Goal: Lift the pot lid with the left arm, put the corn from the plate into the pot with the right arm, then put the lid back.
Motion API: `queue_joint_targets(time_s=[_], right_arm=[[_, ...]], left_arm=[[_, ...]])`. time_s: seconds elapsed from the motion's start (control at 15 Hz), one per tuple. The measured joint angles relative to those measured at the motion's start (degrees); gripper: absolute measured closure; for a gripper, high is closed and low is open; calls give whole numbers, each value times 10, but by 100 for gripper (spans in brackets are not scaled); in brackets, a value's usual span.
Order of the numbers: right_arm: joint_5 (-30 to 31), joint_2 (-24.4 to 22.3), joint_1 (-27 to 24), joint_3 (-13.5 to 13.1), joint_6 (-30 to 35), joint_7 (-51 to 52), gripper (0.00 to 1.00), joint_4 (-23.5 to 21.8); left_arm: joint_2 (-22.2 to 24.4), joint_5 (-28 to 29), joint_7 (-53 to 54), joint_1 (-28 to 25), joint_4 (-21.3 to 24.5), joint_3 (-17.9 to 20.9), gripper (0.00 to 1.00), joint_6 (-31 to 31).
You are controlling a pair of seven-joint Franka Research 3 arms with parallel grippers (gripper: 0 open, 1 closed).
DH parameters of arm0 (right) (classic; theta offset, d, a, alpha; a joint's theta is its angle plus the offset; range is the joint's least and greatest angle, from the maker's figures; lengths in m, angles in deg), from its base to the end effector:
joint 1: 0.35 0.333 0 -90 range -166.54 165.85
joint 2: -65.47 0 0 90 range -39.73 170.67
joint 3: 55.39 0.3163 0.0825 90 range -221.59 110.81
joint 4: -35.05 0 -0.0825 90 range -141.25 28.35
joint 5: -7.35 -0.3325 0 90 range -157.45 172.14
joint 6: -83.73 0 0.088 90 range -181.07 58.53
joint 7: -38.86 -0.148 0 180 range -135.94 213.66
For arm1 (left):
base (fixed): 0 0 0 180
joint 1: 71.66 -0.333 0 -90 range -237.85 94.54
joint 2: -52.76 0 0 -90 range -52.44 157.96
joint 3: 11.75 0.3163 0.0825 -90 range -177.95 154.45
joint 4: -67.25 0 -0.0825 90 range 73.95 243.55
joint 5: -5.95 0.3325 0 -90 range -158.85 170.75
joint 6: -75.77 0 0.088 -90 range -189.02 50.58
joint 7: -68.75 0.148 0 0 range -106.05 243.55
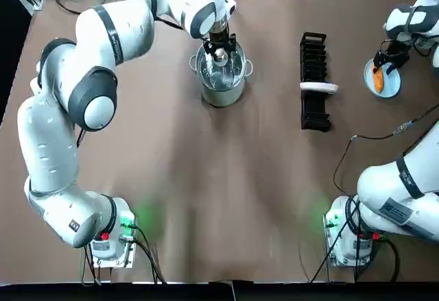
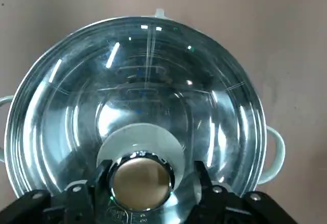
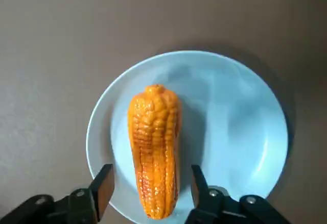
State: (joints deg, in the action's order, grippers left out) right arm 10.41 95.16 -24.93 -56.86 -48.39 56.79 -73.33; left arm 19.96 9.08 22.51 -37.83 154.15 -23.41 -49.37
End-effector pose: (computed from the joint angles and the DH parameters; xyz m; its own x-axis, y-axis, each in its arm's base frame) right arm 0.5239 -0.2585 0.2185 0.9883 -0.1011 -0.1144 -0.1002 -0.9949 0.0138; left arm 0.4885 -0.4617 0.3282 0.9993 0.0232 0.0288 0.0196 -0.9926 0.1196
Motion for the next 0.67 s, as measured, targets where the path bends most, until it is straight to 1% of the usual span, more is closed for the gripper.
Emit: queue_joint_targets(time_s=[0.07,0.2,0.27,0.47,0.53,0.6,0.67], right_arm=[[0,3,0,0,-2,0,32,-1],[0,10,0,0,-12,0,33,-3],[0,15,0,0,-17,0,33,-3],[0,25,0,-2,-27,0,35,-3],[0,26,0,-3,-27,0,43,-3],[0,27,-1,-4,-27,0,54,-3],[0,27,-2,-6,-27,0,63,-3]], left_arm=[[0,0,0,0,0,0,30,0],[2,1,0,0,-1,4,48,3],[1,1,-1,0,-1,3,49,3],[1,1,-1,0,-1,4,49,3],[2,1,-1,0,-2,4,49,3],[2,1,-1,-1,-2,4,49,3],[4,1,-2,-2,-3,4,49,3]])
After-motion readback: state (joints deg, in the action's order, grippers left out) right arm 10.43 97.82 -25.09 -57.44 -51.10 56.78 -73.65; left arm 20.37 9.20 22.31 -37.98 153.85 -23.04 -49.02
